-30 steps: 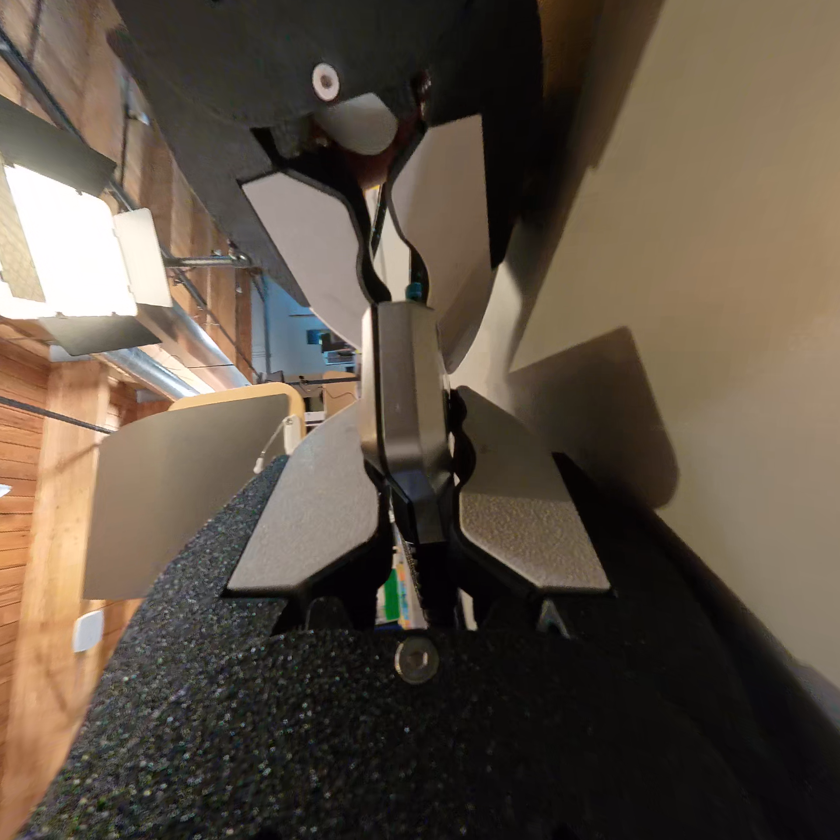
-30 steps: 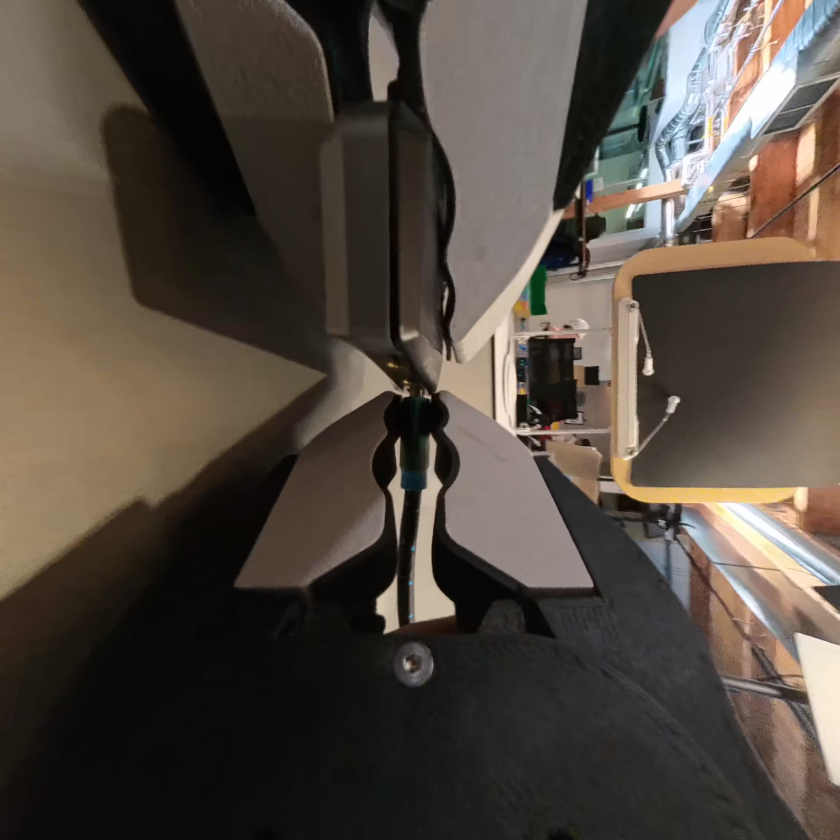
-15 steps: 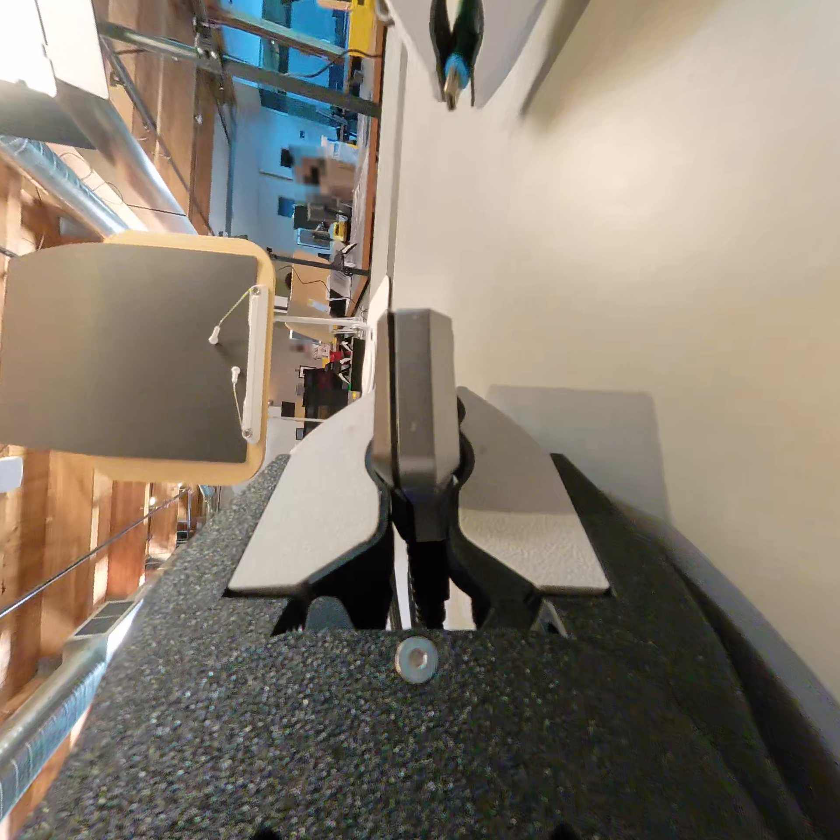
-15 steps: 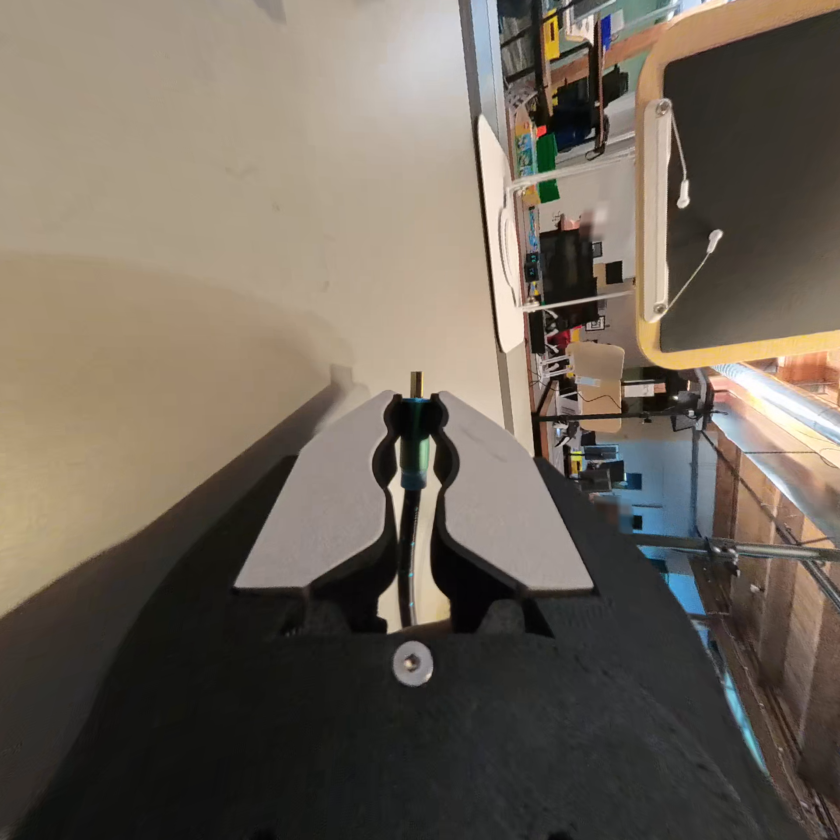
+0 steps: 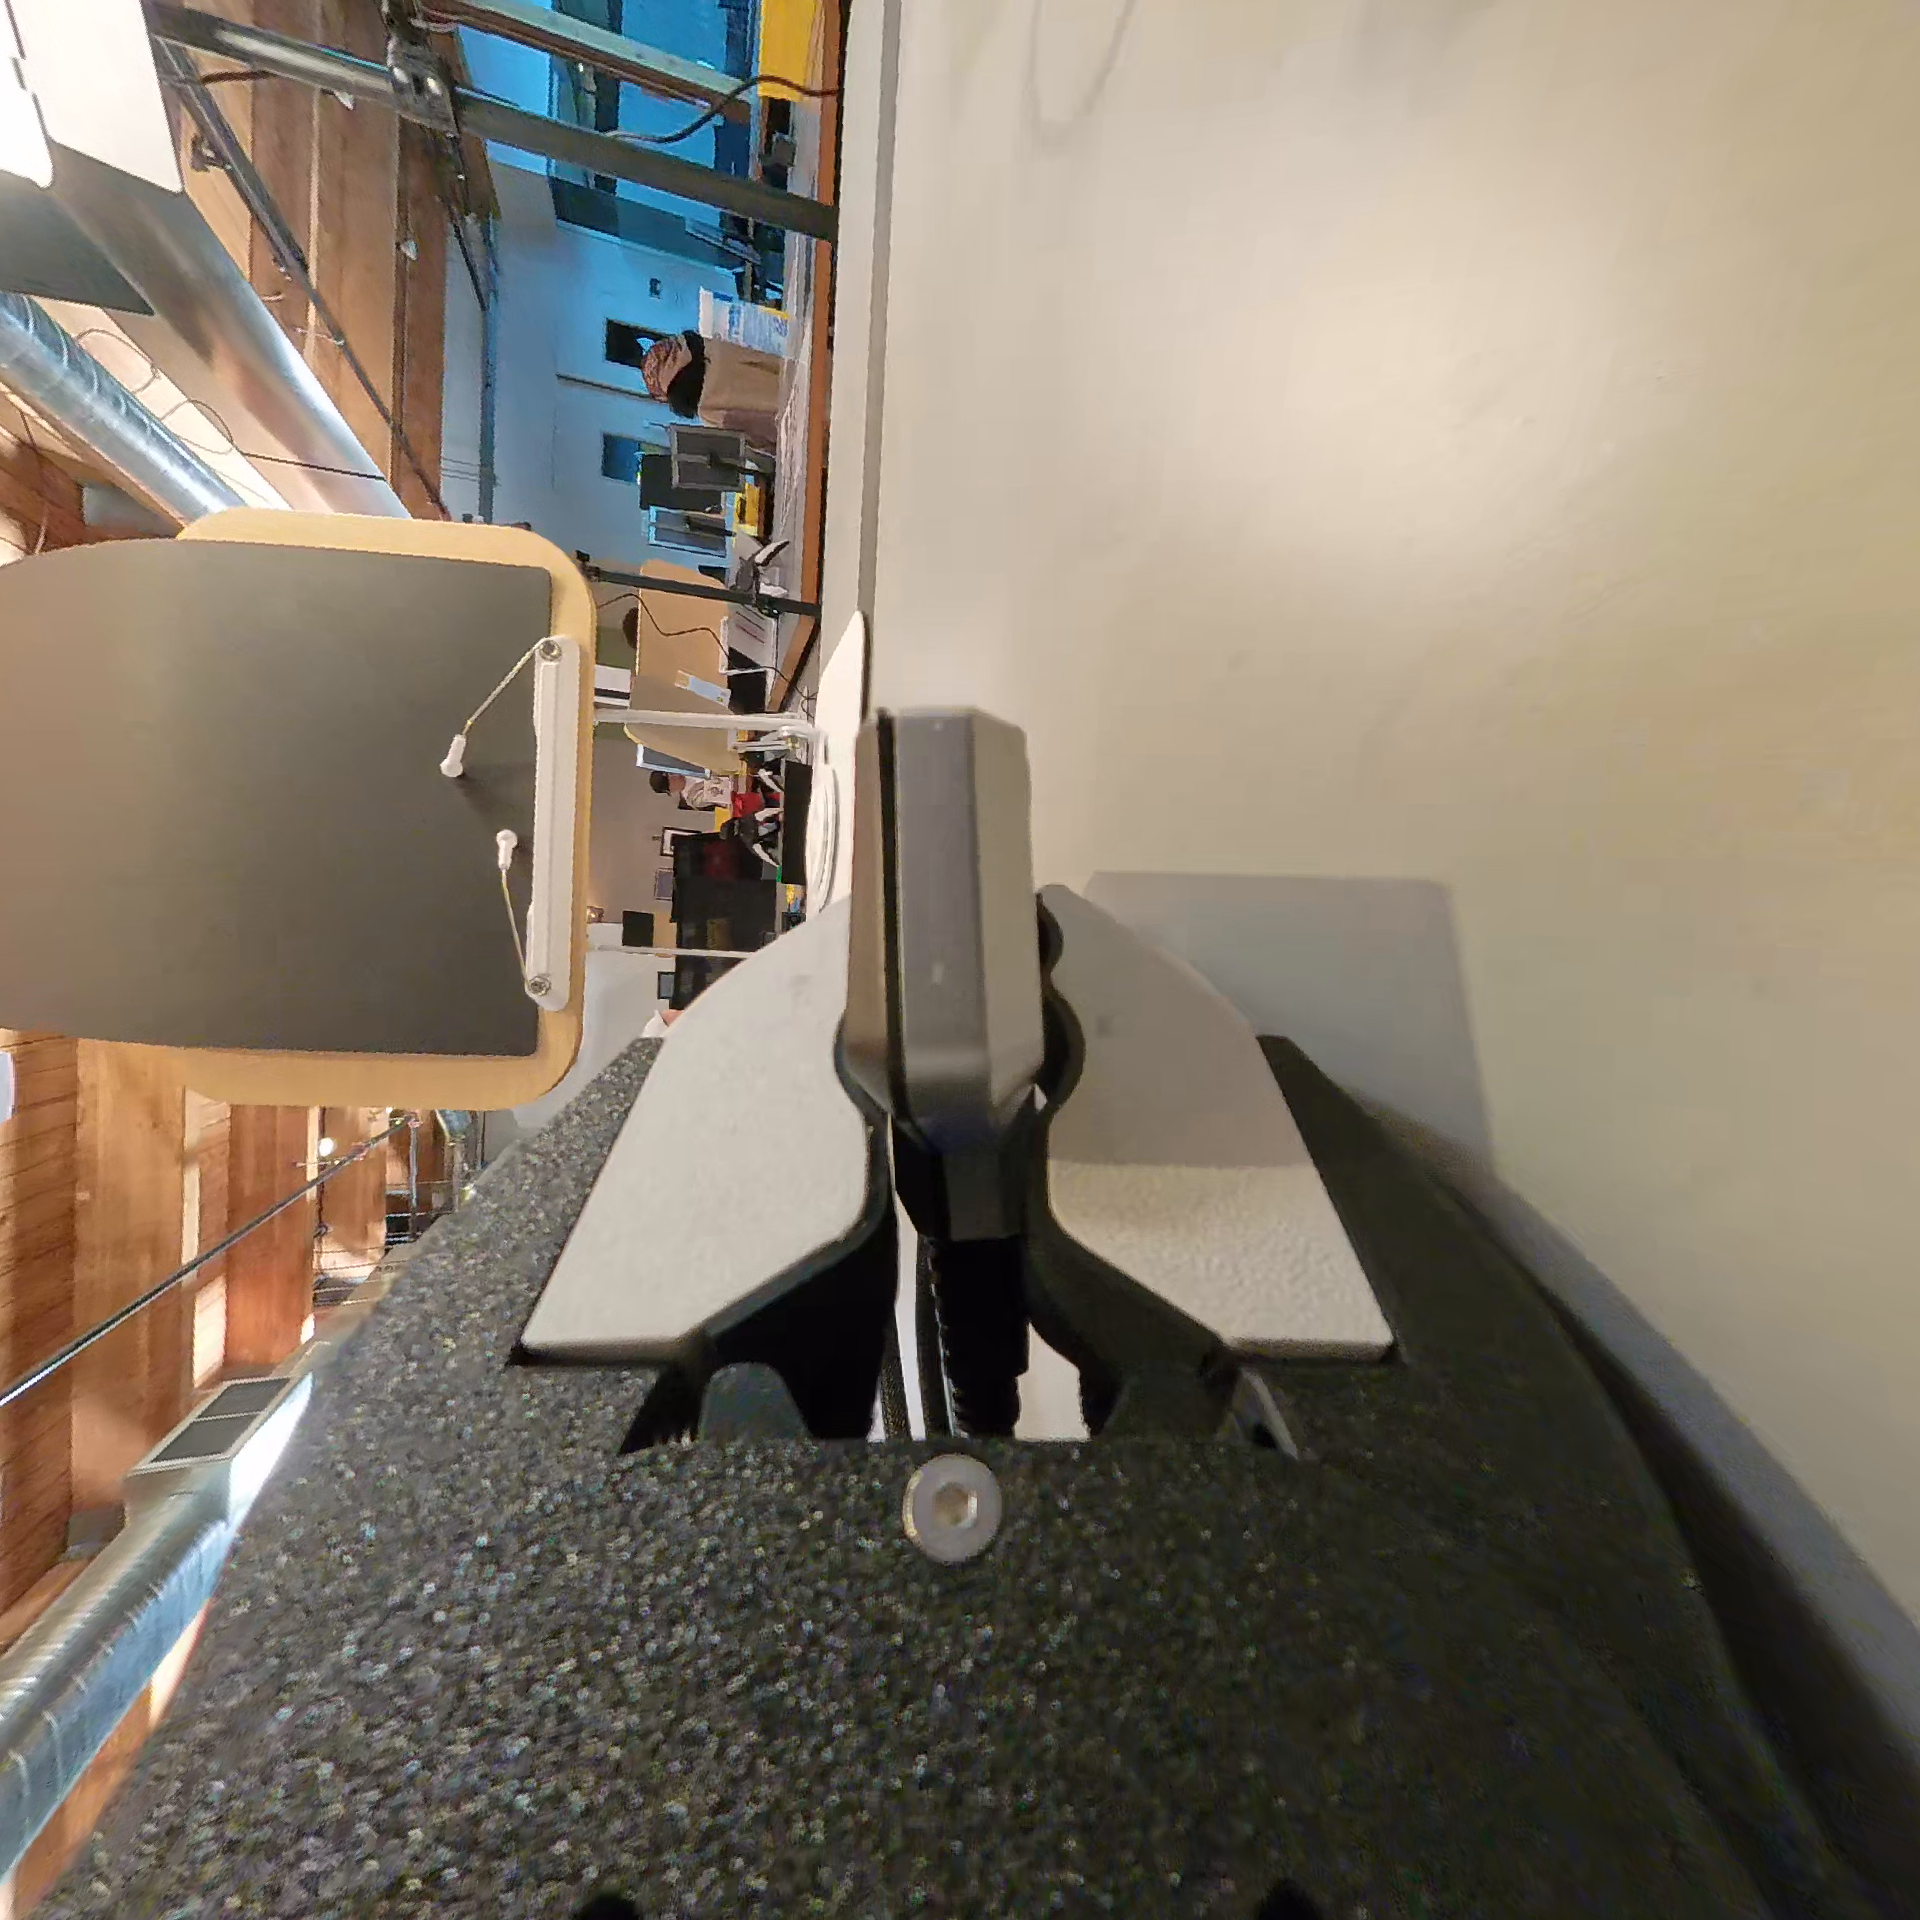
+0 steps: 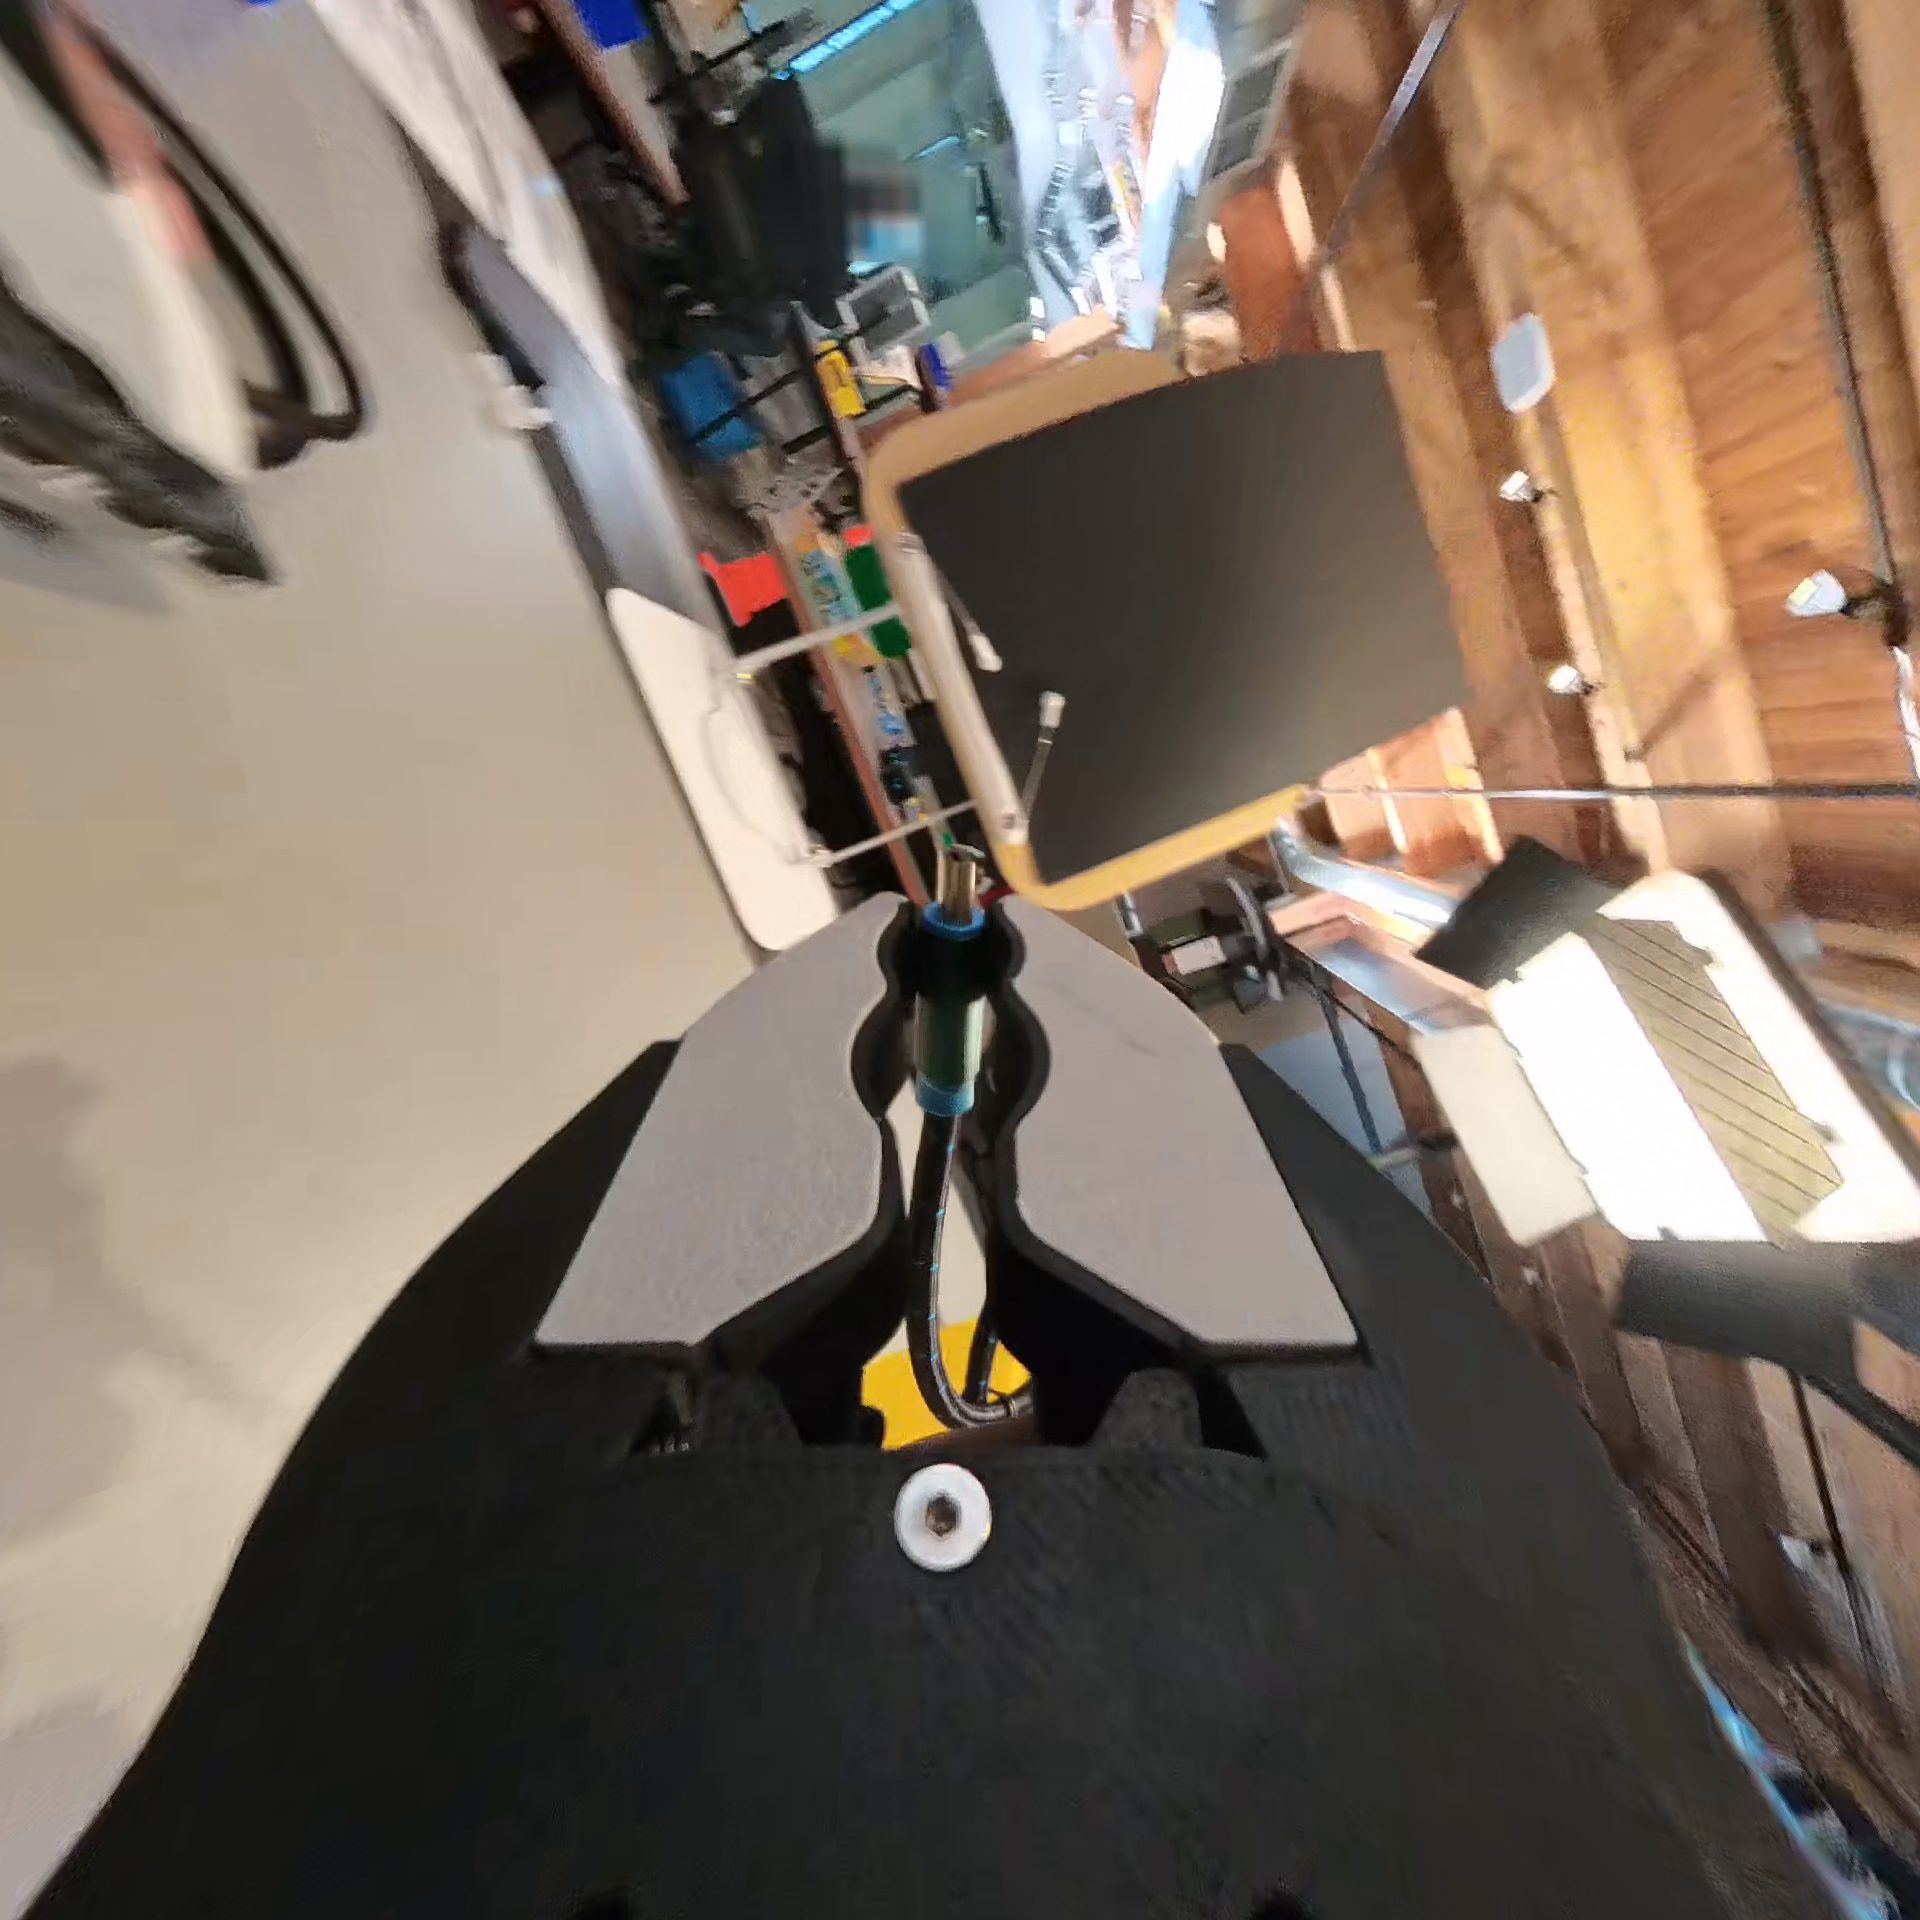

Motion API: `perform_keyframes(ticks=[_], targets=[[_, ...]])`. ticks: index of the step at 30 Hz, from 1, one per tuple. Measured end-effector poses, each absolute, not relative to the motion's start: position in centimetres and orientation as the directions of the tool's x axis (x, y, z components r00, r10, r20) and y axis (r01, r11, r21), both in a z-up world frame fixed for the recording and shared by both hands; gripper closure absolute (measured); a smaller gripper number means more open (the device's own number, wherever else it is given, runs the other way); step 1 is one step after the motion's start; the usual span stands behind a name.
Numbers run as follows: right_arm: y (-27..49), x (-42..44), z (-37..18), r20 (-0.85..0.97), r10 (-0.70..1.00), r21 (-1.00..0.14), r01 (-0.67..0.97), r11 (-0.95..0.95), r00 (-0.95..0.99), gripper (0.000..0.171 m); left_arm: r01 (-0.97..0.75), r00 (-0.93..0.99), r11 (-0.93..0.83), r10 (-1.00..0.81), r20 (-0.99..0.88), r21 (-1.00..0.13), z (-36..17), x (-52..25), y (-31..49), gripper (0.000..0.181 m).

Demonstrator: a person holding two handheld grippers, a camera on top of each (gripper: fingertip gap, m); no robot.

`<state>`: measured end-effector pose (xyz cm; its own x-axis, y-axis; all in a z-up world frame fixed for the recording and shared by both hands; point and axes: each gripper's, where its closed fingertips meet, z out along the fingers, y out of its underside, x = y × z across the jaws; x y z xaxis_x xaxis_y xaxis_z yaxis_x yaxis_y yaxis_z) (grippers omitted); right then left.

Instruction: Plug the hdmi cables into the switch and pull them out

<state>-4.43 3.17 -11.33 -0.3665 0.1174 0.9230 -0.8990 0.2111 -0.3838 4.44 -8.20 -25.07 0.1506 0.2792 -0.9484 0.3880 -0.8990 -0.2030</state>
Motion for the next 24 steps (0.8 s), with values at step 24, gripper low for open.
perform_keyframes(ticks=[24], targets=[[13.2, -17.3, -12.5, 0.81, -0.109, -0.416, -0.697, 0.584, -0.576, 0.139, 0.294, 0.174, -0.945, 0.204, -0.963, -0.146, -24.9, 4.4, -5.1, 0.157]])
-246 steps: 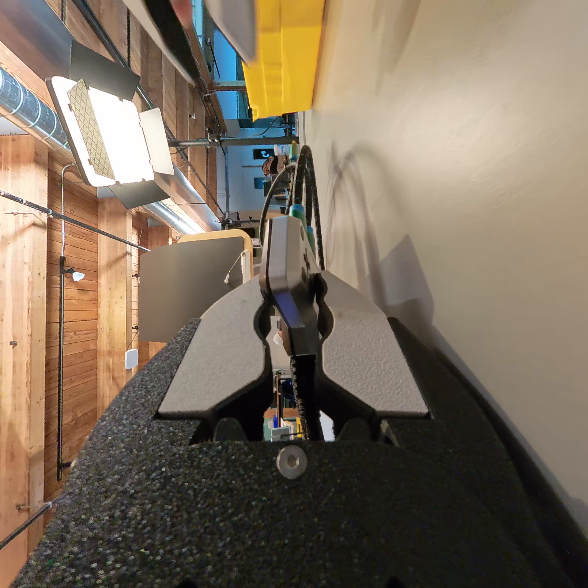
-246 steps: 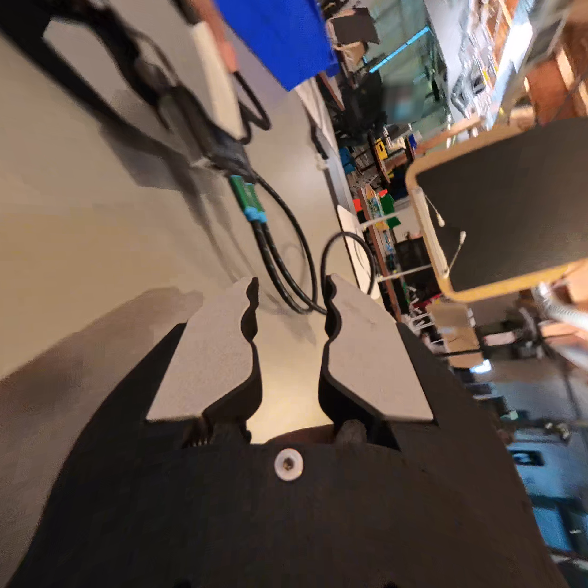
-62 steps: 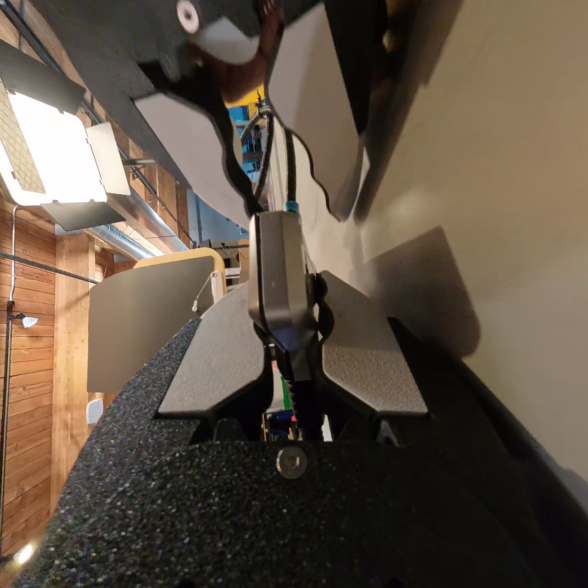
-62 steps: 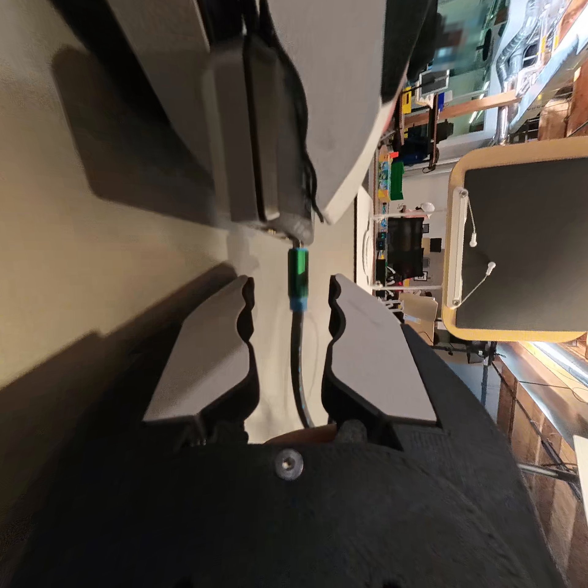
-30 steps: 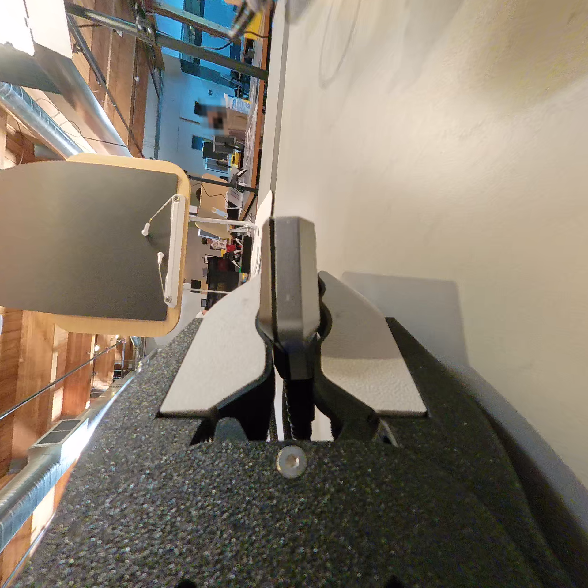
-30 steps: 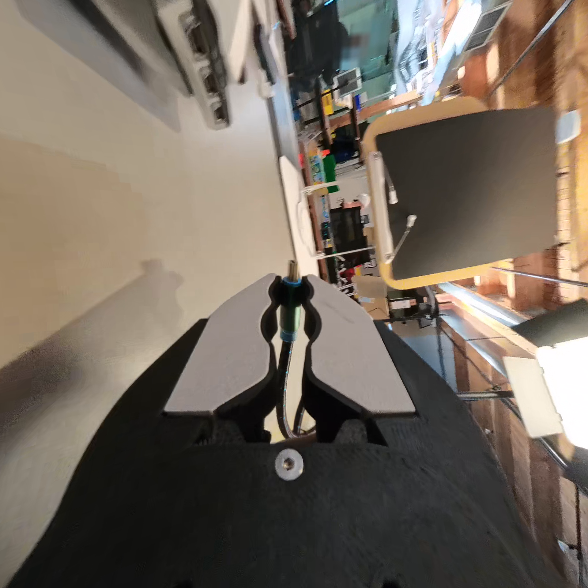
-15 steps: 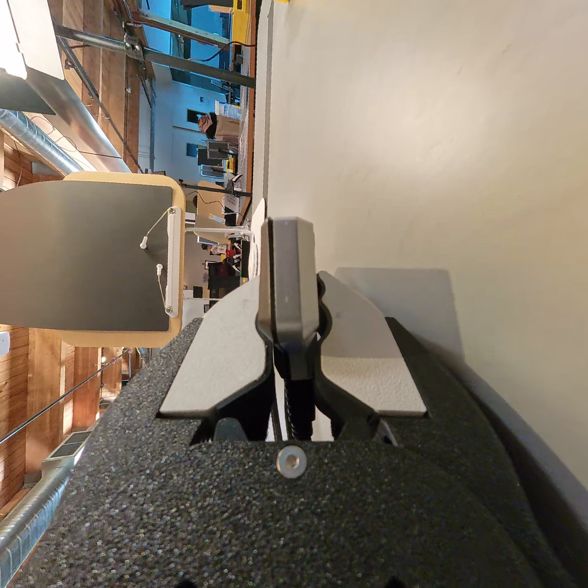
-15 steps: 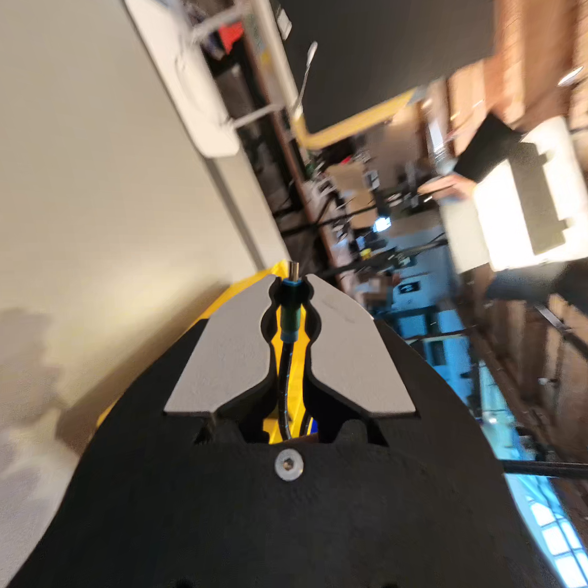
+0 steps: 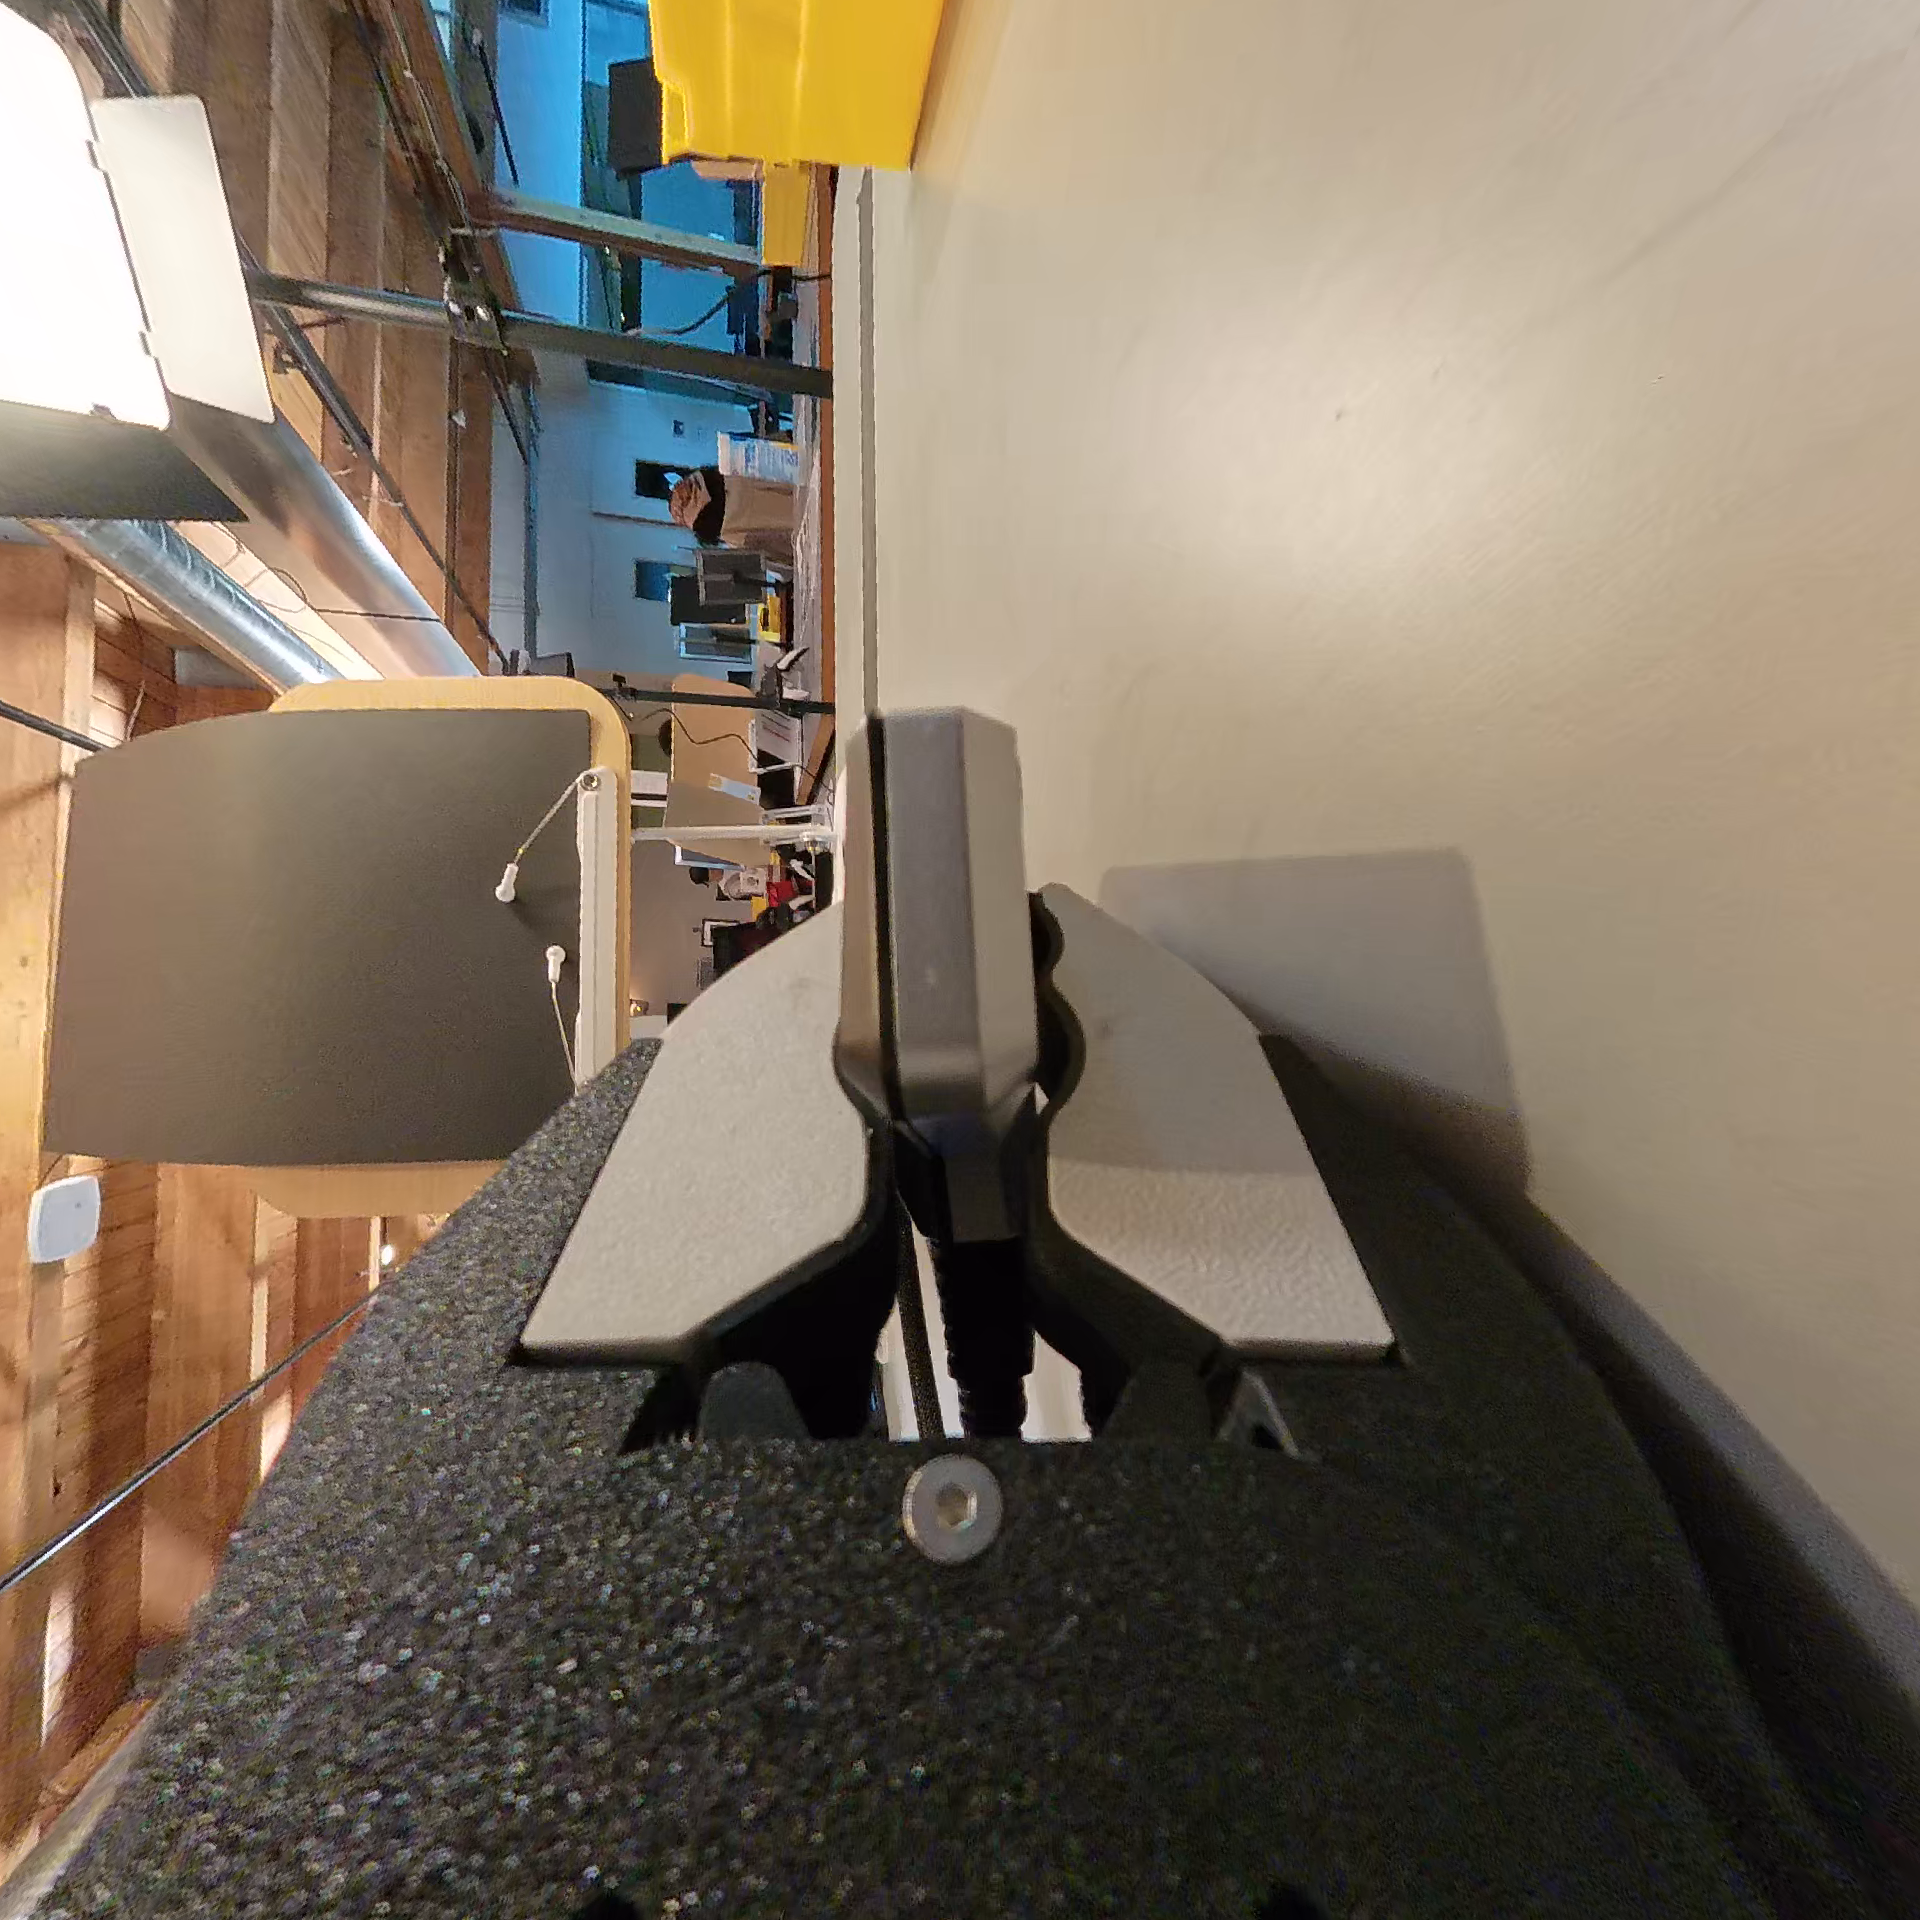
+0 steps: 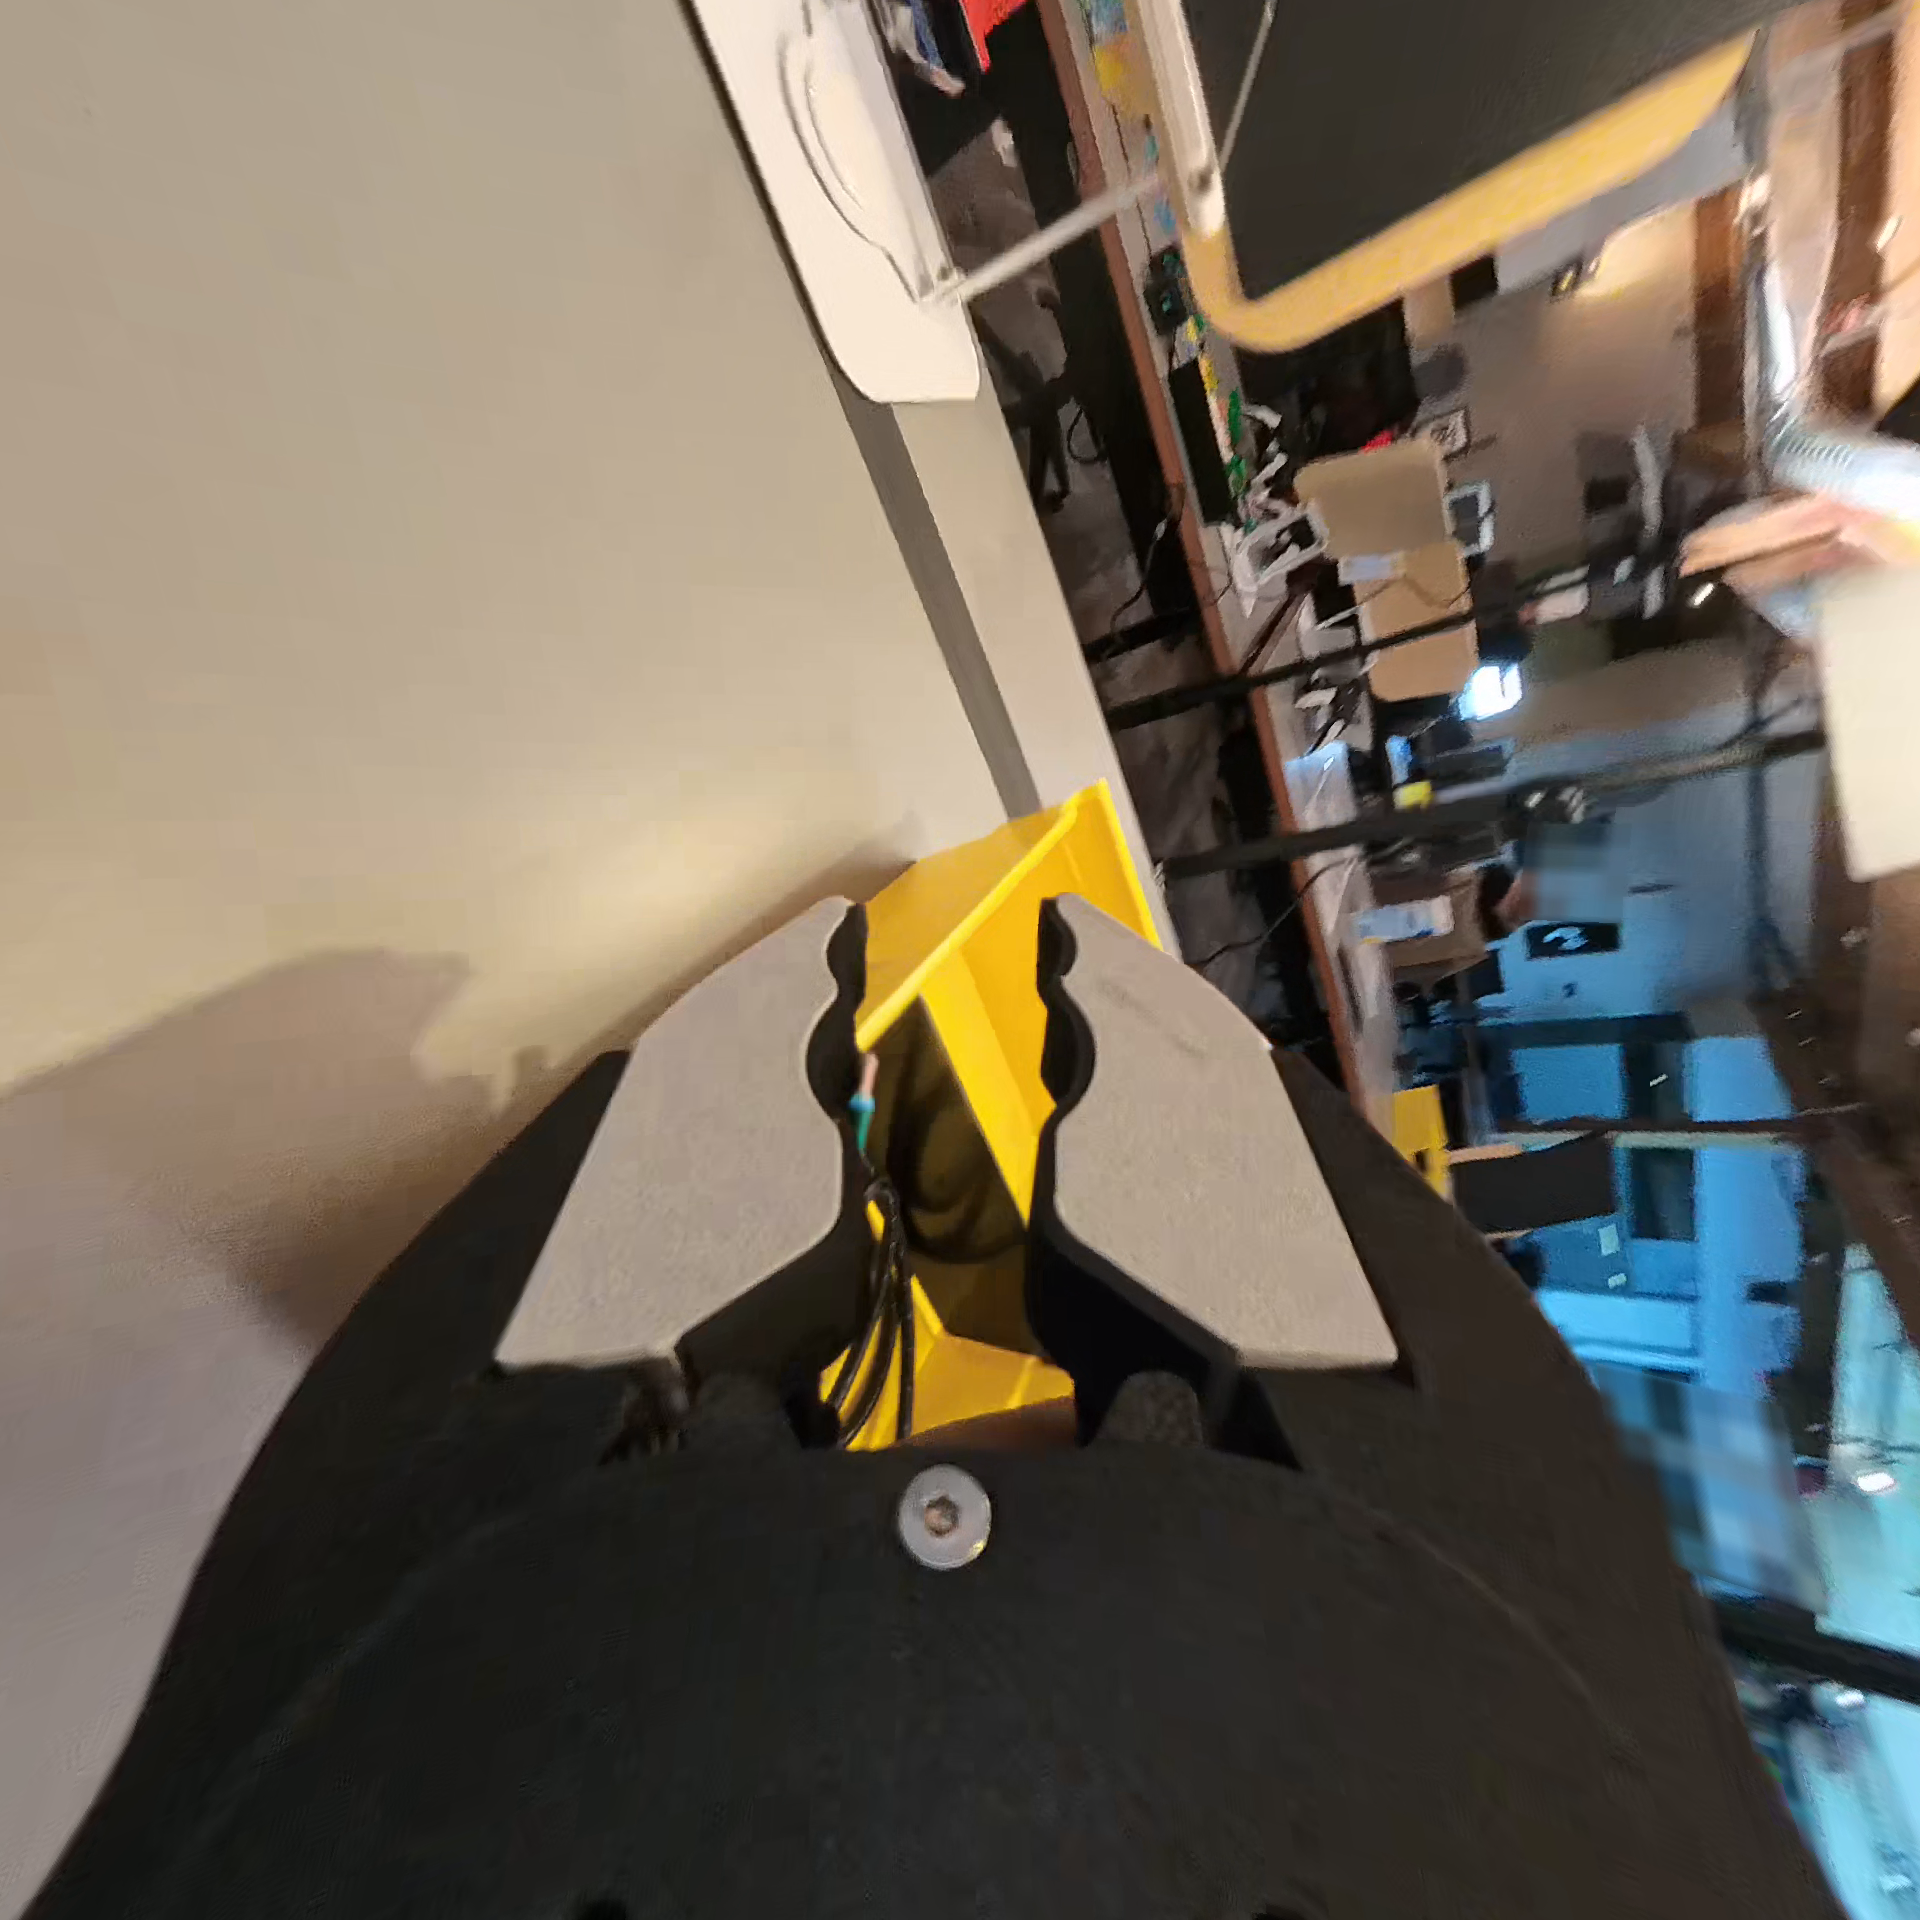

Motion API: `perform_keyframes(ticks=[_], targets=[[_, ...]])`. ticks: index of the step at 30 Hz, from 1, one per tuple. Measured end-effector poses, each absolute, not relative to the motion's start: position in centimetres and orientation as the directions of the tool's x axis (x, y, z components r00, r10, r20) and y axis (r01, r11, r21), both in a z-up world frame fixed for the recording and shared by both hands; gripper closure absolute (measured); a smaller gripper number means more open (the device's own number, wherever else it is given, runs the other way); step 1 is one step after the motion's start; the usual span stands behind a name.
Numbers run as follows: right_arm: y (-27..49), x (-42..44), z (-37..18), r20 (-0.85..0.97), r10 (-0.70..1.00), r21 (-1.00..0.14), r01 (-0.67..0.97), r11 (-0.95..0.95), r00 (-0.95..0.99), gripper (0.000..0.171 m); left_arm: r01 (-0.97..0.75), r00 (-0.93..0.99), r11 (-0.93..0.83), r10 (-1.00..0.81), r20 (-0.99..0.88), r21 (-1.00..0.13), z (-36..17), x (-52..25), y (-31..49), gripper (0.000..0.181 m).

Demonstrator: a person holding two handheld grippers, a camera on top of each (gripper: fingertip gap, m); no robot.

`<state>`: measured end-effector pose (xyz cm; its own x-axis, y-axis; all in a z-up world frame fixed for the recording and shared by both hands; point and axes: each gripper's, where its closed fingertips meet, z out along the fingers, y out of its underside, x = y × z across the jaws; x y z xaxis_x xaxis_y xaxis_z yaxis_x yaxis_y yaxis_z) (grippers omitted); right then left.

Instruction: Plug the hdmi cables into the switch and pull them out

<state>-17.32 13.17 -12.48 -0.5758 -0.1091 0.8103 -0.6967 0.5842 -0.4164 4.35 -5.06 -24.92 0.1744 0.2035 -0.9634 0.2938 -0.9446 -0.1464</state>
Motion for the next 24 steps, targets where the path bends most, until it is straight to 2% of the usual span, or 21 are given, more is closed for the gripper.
perform_keyframes(ticks=[5, 10, 14, 24], targets=[[9.6, -10.4, -13.9, 0.876, -0.19, -0.331, -0.839, 0.432, -0.443, 0.138, 0.248, 0.174, -0.957, 0.196, -0.965, -0.15, -24.8, 4.3, -4.1, 0.157], [5.5, -0.7, -18.6, 0.918, -0.287, -0.242, -0.96, 0.138, -0.273, 0.135, 0.224, 0.163, -0.959, 0.212, -0.964, -0.173, -24.4, 4.3, -3.5, 0.157], [3.3, 5.8, -21.9, 0.94, -0.301, -0.182, -0.982, -0.054, -0.158, 0.133, 0.209, 0.162, -0.961, 0.218, -0.963, -0.182, -24.3, 4.2, -2.9, 0.158], [0.8, 8.9, -22.8, 0.974, -0.202, -0.133, -0.978, -0.159, -0.099, 0.131, 0.162, 0.187, -0.97, 0.209, -0.96, -0.18, -24.4, 4.2, -1.2, 0.158]])
